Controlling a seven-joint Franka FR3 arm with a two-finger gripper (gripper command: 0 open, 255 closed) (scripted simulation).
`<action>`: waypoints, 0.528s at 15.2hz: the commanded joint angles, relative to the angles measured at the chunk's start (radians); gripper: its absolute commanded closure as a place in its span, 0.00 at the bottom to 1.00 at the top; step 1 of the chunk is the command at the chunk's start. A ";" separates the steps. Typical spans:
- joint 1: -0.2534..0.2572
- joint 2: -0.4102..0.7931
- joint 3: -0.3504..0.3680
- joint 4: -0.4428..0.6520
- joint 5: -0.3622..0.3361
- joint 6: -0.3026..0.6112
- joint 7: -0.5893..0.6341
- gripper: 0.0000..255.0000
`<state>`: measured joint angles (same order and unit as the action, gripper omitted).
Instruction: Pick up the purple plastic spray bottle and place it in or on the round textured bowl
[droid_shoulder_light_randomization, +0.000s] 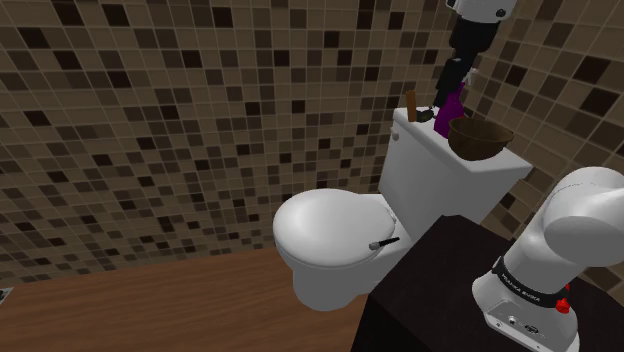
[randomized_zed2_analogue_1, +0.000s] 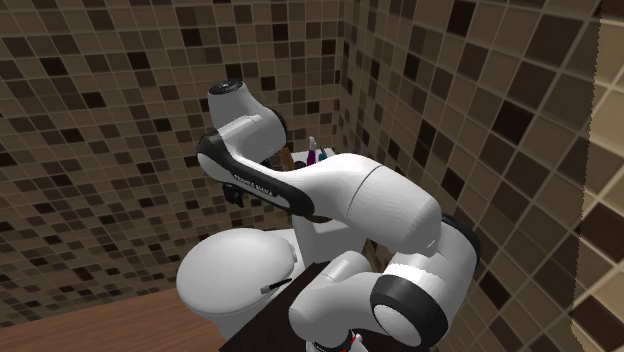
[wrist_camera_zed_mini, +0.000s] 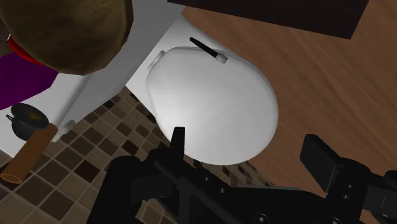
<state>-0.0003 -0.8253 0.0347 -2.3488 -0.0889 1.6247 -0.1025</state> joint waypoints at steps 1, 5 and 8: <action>0.000 0.000 0.000 0.000 0.000 0.000 0.000 0.00; -0.058 -0.011 -0.063 -0.069 -0.043 0.134 0.013 0.00; -0.103 -0.010 -0.112 -0.113 -0.073 0.238 0.023 0.00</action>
<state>-0.0885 -0.8439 -0.0636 -2.4545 -0.1532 1.8248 -0.0859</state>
